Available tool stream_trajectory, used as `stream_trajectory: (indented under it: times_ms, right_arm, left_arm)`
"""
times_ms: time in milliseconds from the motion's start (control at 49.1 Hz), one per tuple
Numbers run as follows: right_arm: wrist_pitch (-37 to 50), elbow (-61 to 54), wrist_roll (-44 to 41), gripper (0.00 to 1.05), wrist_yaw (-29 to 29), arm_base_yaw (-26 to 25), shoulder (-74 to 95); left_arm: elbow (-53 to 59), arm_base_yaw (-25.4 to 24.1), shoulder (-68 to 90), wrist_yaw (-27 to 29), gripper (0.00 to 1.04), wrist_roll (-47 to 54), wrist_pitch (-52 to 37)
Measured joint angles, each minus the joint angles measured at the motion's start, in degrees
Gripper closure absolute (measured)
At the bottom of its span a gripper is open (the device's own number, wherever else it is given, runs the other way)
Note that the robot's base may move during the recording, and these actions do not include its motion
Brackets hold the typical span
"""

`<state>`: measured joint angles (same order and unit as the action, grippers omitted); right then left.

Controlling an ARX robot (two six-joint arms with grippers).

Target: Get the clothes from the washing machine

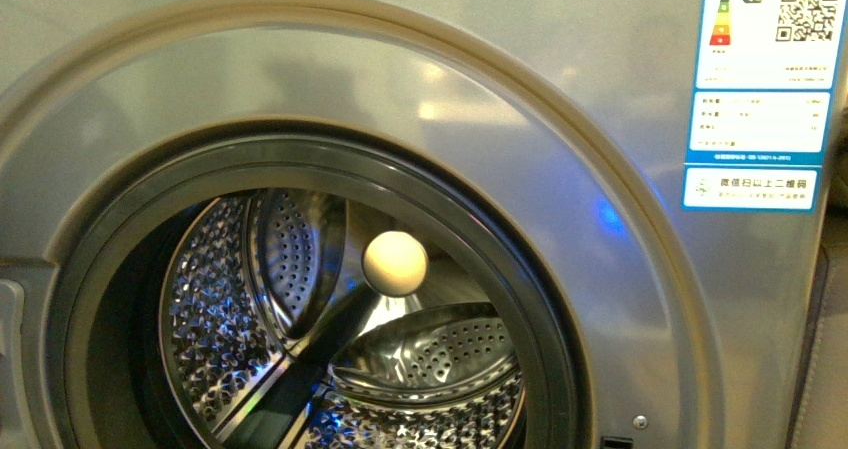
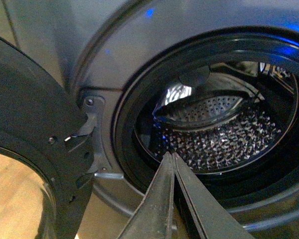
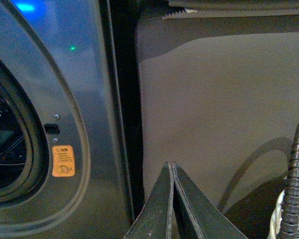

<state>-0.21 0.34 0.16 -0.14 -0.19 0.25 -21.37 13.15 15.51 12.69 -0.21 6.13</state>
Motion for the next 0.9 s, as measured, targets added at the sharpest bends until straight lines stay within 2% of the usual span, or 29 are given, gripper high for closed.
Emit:
stream_trajectory:
  times_ms: [122, 183, 265, 895]
  right_arm:
    - [0.0, 0.0, 0.0, 1.02, 0.04, 0.0, 0.0]
    - [0.0, 0.0, 0.0, 1.02, 0.07, -0.02, 0.0]
    - [0.0, 0.0, 0.0, 1.02, 0.07, -0.02, 0.0]
    - [0.0, 0.0, 0.0, 1.02, 0.07, 0.0, 0.0]
  left_arm:
    - [3.76, -3.15, -2.93, -2.91, 1.01, 0.0, -1.66]
    - [6.73, -8.46, -4.35, -10.73, 1.01, 0.04, -1.95]
    - [9.22, -12.81, -6.16, -11.91, 1.01, 0.0, -2.93]
    - [17.31, -13.03, -11.91, -12.55, 1.01, 0.02, -5.38]
